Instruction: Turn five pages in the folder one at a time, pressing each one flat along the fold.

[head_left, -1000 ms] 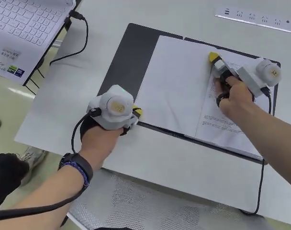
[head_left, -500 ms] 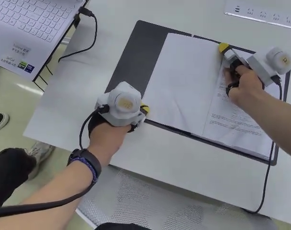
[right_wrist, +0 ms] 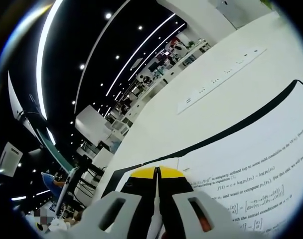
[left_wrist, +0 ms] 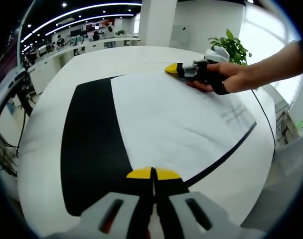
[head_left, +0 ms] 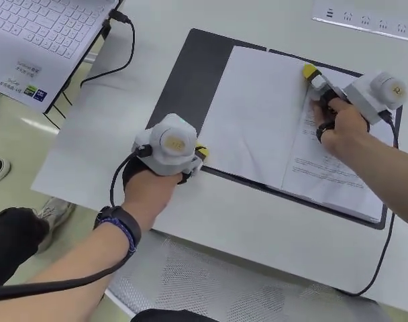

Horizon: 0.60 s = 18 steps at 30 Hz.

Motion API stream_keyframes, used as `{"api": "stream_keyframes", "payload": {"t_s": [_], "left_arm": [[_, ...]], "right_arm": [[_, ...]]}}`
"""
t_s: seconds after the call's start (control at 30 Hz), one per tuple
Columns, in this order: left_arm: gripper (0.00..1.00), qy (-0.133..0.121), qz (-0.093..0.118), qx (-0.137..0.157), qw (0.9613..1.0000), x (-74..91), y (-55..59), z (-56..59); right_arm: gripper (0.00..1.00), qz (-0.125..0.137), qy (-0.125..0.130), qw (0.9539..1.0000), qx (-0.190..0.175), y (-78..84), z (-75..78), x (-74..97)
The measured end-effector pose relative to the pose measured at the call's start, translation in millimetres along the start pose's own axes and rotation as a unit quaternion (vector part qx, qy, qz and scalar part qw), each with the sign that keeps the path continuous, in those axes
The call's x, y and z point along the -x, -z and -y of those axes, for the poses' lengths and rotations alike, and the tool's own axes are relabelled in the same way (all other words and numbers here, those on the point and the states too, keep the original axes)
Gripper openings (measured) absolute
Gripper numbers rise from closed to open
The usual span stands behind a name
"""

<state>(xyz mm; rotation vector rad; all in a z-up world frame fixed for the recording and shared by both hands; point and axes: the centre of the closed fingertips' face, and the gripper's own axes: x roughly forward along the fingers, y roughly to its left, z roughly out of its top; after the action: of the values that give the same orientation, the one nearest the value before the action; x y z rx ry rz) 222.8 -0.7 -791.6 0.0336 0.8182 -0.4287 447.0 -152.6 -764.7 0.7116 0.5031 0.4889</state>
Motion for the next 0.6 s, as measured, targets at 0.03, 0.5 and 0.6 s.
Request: {"api": "stream_keyframes", "payload": {"t_s": [0.03,0.5,0.6], "left_arm": [[0.00,0.000,0.000,-0.001,1.0000,0.0,0.1,0.0],[0.00,0.000,0.000,-0.001,1.0000,1.9,0.3,1.0],[0.00,0.001,0.001,-0.001,1.0000,2.5,0.4,1.2]], "right_arm": [[0.00,-0.001,-0.002,1.0000,0.000,1.0,-2.3,2.1],[0.00,-0.022,-0.035,0.9991,0.011,20.5,-17.1,28.5],[0.00,-0.029,-0.044,0.9986,0.010,26.0,-17.6,35.2]]}}
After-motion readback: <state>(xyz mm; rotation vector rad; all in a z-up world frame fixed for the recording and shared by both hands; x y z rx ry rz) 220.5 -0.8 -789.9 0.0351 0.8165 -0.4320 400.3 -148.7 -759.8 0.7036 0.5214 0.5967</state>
